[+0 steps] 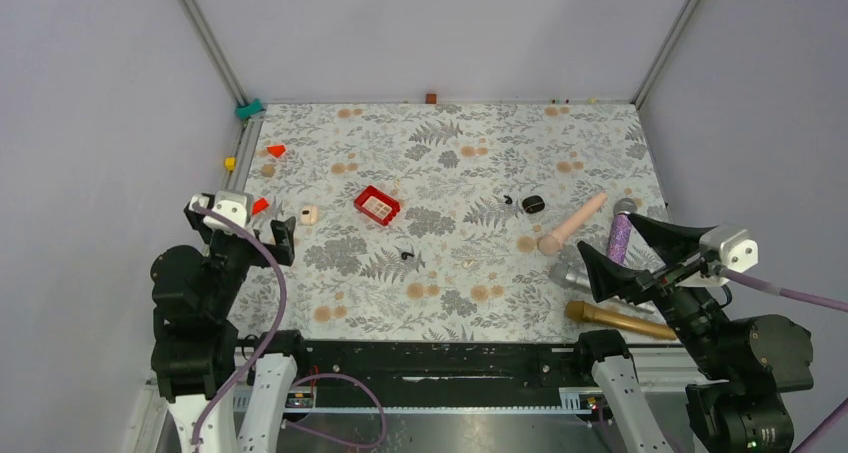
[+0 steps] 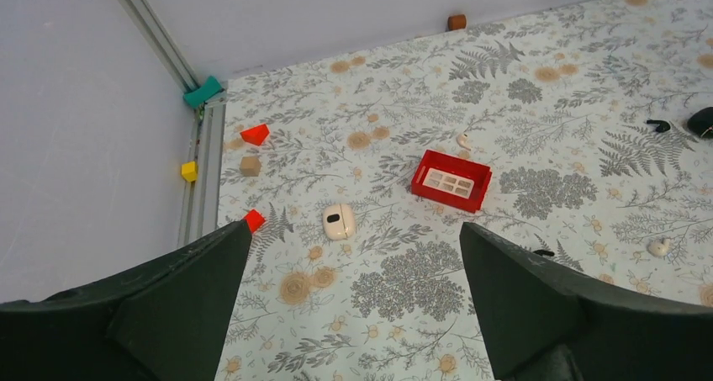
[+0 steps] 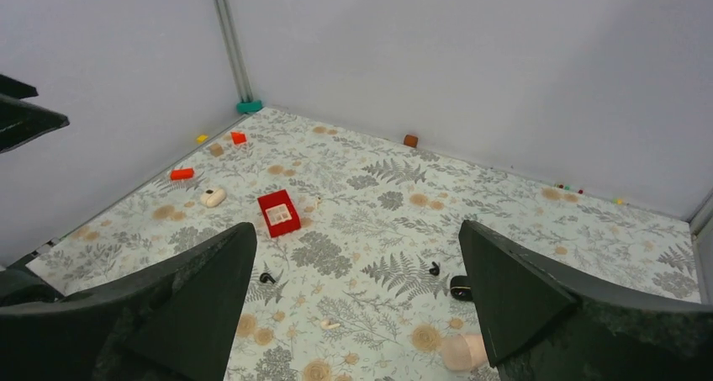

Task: Insert the wireless bluetooth earbuds into the charging case
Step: Pick up the charging case at the center of the board.

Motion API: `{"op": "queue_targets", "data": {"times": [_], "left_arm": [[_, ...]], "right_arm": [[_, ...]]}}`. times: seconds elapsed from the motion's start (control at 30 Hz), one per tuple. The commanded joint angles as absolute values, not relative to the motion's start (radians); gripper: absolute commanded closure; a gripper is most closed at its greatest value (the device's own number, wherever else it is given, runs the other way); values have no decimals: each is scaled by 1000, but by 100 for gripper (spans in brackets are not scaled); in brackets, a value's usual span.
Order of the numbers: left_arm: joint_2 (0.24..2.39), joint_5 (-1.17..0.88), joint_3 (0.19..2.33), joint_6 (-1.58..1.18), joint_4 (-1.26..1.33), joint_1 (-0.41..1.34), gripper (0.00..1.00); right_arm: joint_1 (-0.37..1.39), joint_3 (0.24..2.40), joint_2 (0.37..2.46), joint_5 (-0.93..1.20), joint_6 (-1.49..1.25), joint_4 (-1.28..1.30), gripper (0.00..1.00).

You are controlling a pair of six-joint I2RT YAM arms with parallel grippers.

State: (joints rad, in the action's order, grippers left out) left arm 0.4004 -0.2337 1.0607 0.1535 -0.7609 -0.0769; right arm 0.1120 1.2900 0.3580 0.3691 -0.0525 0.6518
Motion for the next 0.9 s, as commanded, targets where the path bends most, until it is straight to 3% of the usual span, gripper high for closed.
{"op": "queue_targets", "data": {"times": [0.0, 0.4, 0.87], "left_arm": [[481, -252, 1116, 194, -755, -81, 1], [531, -275, 906, 244, -570, -81, 2], [749, -269, 749, 264, -273, -81, 1]], "right_arm": [[107, 1255, 396, 424, -49, 602, 2], [107, 974, 422, 633, 161, 480, 2], [109, 896, 449, 662, 181, 444, 2]]}}
